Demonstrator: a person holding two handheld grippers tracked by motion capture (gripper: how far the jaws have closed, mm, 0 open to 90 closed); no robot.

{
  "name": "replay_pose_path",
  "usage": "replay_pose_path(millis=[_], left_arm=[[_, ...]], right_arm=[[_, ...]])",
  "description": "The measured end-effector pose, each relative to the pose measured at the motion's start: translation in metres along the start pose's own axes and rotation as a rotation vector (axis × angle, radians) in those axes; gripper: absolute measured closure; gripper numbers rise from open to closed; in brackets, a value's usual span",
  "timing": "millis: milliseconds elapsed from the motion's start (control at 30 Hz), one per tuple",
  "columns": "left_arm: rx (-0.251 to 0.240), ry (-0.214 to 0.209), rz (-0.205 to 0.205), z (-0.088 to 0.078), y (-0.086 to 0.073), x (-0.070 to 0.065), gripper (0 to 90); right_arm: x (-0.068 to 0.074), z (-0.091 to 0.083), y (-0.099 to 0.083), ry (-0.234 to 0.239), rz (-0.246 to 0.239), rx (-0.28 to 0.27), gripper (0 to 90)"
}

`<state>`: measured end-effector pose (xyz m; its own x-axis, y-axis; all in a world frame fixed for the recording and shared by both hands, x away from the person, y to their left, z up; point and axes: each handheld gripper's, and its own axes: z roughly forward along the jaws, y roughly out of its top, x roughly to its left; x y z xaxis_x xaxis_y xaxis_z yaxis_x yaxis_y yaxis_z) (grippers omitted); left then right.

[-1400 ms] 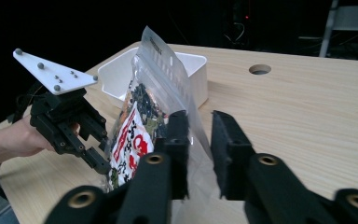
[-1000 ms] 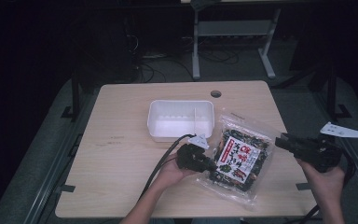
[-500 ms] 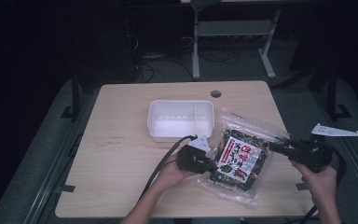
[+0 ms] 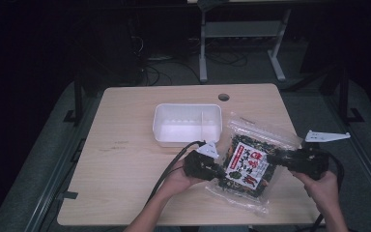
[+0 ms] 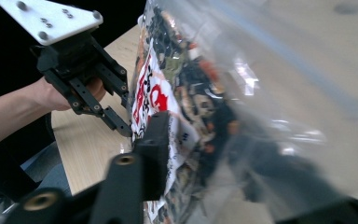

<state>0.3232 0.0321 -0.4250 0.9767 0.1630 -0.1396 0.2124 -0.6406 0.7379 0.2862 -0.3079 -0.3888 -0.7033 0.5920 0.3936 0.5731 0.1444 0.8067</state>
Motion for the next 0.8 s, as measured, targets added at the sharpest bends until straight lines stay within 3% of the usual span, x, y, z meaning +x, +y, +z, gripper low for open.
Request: replay_pose_path(millis=[167,267,367,467,500,667,800], left_arm=[[0.004,0.008,-0.007,-0.001,0.0,0.0,70.4],[0.014,0.022,-0.009,-0.001,0.0,0.001,66.9],[0.011,0.029,-0.018,-0.002,0.0,0.002,62.9],[0.01,0.041,-0.028,-0.005,-0.001,0.004,59.7],[0.007,0.052,-0.04,-0.008,-0.002,0.005,53.7],[0.0,0.067,-0.062,-0.018,-0.008,0.004,43.4],[0.009,0.092,-0.062,-0.027,-0.014,0.002,39.2]], right_arm=[[0.002,-0.004,0.001,0.042,0.005,-0.015,69.7],[0.002,-0.006,0.002,0.094,0.011,-0.028,74.5],[0.006,-0.007,0.004,0.112,0.003,-0.036,75.8],[0.009,-0.008,0.005,0.111,-0.006,-0.042,76.1],[0.013,-0.009,0.007,0.106,-0.013,-0.046,76.3],[0.022,-0.012,0.012,0.094,-0.032,-0.062,76.8],[0.028,-0.016,0.015,0.077,-0.042,-0.076,77.2]])
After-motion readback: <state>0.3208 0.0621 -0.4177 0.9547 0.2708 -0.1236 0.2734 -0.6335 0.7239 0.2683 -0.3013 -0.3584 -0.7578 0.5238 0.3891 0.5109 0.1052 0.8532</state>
